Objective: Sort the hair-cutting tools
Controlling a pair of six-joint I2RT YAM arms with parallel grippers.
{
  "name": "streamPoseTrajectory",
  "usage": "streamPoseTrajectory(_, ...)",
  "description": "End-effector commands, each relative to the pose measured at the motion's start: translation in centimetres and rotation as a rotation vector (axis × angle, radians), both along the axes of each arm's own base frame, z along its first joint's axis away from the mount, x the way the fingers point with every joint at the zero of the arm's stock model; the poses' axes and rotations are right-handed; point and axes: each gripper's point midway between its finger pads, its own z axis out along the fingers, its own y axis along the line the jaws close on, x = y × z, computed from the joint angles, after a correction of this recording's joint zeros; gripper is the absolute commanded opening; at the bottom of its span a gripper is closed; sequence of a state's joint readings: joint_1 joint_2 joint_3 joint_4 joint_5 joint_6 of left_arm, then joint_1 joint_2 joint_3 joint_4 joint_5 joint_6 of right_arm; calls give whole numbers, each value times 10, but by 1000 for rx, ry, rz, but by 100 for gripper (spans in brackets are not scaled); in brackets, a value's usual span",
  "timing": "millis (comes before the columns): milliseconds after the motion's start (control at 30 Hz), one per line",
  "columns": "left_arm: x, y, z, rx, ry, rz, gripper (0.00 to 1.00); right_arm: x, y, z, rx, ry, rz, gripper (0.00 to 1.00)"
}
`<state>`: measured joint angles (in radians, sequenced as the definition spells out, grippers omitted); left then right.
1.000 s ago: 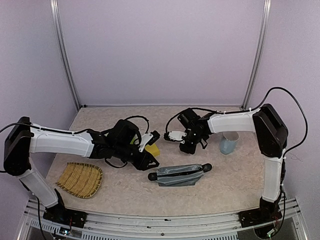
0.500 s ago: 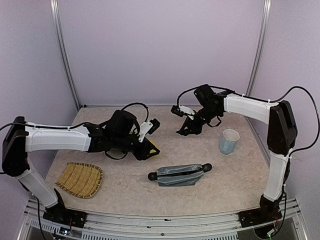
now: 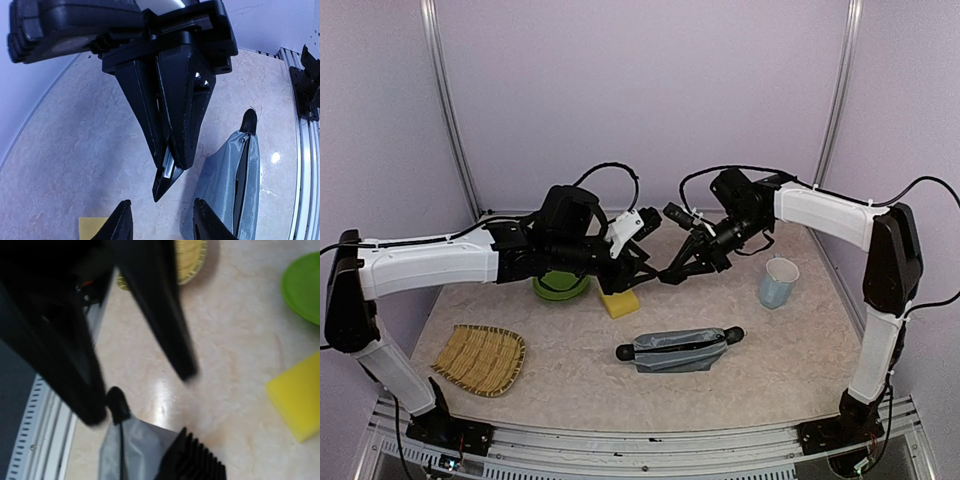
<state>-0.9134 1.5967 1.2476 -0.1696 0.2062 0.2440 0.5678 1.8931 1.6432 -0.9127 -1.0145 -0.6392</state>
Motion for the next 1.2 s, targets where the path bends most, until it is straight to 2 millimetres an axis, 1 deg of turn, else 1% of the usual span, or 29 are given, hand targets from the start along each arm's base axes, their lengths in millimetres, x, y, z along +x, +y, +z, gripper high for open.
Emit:
streamPoseTrajectory(0,-9,-10,-13,68,1,-59,40,-22,2,26,58,-16,64,0)
streamPoseTrajectory(133,-8,-13,-17,99,-16,-62,40,-30,5,28,61,-12,86,0)
streamPoseTrajectory(267,-8,-17,-19,114,-16,-73,37,-32,6,28,60,-14,89,0)
streamPoseTrajectory(367,-9,-20,-17,112,-16,-78,31,-32,6,26,54,-11,86,0)
streamPoseTrajectory(500,-8,-22,-19,117,-3,-82,18,-31,7,23,48,-7,81,0)
streamPoseTrajectory(567,-10,-23,-21,122,2,-88,16,-30,7,23,49,-4,78,0)
streamPoseTrajectory(633,-9,-24,-21,120,5,-87,15,-29,8,24,50,-1,75,0)
streamPoseTrajectory(733,-9,-24,-19,113,-3,-79,24,-28,8,23,48,-2,72,0)
streamPoseTrajectory(833,-9,-25,-16,103,-11,-82,22,-27,8,20,40,2,68,0)
streamPoseTrajectory(933,-9,-28,-16,99,-6,-87,18,-26,8,18,34,6,63,0)
streamPoseTrajectory(1100,-11,-31,-15,95,1,-104,8,-24,8,16,26,0,54,1)
streamPoseTrajectory(1167,-12,-31,-14,95,3,-110,4,-23,7,15,20,-4,48,3)
